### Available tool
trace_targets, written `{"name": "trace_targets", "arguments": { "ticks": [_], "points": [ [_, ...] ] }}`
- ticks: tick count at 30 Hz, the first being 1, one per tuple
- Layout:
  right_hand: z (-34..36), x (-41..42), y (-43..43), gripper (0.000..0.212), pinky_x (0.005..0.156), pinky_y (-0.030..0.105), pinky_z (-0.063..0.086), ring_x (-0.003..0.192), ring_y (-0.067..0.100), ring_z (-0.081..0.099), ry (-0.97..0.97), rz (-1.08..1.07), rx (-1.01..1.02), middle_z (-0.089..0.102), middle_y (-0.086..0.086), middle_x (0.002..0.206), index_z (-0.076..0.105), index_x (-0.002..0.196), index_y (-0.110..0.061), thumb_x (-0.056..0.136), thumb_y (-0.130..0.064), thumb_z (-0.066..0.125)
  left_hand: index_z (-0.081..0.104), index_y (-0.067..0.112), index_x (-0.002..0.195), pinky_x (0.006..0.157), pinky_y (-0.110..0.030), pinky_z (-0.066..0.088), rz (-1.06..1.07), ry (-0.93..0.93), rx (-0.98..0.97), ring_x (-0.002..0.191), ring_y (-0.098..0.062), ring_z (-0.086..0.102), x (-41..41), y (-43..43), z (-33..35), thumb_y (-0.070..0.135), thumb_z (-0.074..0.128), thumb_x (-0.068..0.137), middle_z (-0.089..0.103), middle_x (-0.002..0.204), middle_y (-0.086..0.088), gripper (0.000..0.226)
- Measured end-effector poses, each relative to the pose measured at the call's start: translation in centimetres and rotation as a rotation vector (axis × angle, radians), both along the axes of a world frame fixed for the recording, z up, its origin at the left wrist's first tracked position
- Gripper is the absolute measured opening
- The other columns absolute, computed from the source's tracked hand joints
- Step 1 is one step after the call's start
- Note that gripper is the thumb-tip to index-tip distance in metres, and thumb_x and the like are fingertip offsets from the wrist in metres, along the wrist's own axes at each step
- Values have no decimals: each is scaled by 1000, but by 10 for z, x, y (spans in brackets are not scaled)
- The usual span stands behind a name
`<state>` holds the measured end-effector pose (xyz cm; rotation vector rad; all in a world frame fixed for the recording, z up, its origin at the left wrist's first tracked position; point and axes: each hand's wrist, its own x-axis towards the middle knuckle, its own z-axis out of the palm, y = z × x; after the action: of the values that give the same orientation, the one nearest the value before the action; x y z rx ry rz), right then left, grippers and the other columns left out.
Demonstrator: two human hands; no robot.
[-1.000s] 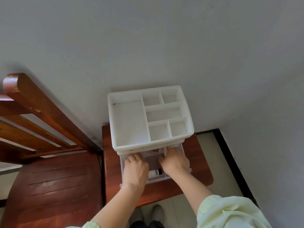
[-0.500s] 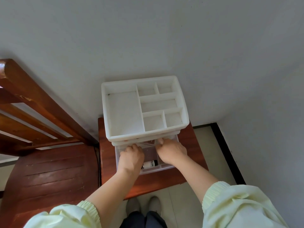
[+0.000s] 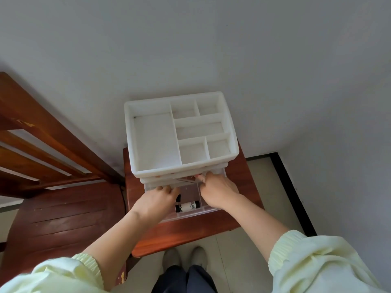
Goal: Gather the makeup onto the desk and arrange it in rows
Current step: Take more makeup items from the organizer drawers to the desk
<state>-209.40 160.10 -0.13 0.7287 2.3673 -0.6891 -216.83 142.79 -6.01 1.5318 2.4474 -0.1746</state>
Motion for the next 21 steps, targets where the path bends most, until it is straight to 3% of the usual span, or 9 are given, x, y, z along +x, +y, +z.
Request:
{"name": "trace_targets", "arguments": {
  "ticks": [2,6,12,14,16,18,21],
  "points": [
    [-2,-1,2,35,68,31,41,99,26,61,-11,17,-7,62,6,118,47,133,-15,99,-24,38,65,11,83,29,-25,41,11,-19,106,43,-19,56,-4,-2,-6,10,92,42,58,57,1,48],
    [-4,0,5,33,65,33,42,87,22,59,-35,77,-15,61,6,120,45,131,-13,100,-22,38,62,9,78,30,-24,36,25,-120,310,43,-21,54,-2,-3,3,7,88,50,58,57,0,38],
    [-10,5,4,22,61,34,42,79,23,56,-23,123,-6,61,6,115,46,119,-13,99,-18,38,63,12,72,34,-22,30,143,-123,488,43,-19,54,5,1,10,12,89,56,59,57,3,31],
    [-10,4,5,24,62,34,41,79,23,54,-22,115,-2,59,5,106,45,121,-12,99,-18,37,62,12,73,43,-22,36,401,-248,590,47,-16,52,10,3,20,17,79,76,59,60,7,18],
    [-10,3,5,25,62,33,39,79,23,53,-27,110,-6,57,6,101,45,122,-12,100,-19,37,60,15,71,47,-18,37,756,-456,691,46,-8,49,17,7,32,28,66,89,57,56,10,23],
    [-12,3,5,27,57,31,38,77,23,53,-27,101,-18,59,7,106,45,124,-13,99,-19,38,62,17,74,49,-15,38,1060,-682,790,46,-6,50,24,11,42,38,62,90,60,58,8,26],
    [-14,4,6,29,51,29,35,75,20,53,-33,68,-39,58,4,102,46,126,-16,99,-20,39,64,8,77,53,-29,46,1393,-1099,820,58,-18,57,33,14,56,41,64,87,61,64,-3,35]
  ]
}}
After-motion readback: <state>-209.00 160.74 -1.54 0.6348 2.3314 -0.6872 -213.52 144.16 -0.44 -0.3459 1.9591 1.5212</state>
